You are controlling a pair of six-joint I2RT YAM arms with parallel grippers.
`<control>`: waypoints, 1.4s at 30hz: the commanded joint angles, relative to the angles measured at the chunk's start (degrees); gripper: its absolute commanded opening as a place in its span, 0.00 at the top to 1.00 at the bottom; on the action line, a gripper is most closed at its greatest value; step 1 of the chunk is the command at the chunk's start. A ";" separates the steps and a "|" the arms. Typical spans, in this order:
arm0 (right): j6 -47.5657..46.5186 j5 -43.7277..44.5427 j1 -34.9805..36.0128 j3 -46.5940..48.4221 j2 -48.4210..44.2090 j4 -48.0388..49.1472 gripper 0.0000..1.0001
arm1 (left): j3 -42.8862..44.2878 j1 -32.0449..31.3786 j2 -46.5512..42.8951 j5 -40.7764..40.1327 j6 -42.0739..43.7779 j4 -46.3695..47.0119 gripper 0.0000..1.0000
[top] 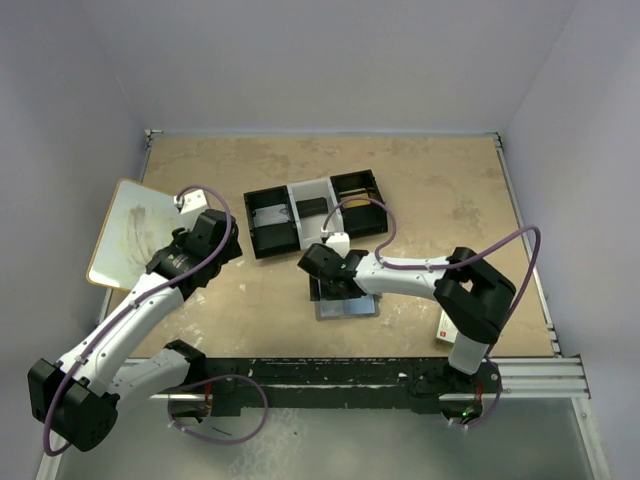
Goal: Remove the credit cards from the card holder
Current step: Remove the credit card from the card holder.
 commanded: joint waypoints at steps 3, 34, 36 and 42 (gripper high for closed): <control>0.78 1.29 1.13 2.21 2.50 -2.86 0.28 | 0.40 0.19 -0.36 -0.93 1.37 1.51 0.35; 1.19 -28.91 -12.51 -28.20 -13.64 37.04 0.50 | -14.63 -14.98 0.62 35.75 -11.47 34.08 0.39; 1.35 -29.12 -12.73 -28.78 -13.63 37.64 0.50 | -14.59 -18.19 2.85 34.28 -12.33 35.94 0.41; 1.44 -28.84 -13.04 -29.23 -14.32 37.29 0.50 | -15.38 -24.94 7.10 30.73 -14.30 40.62 0.48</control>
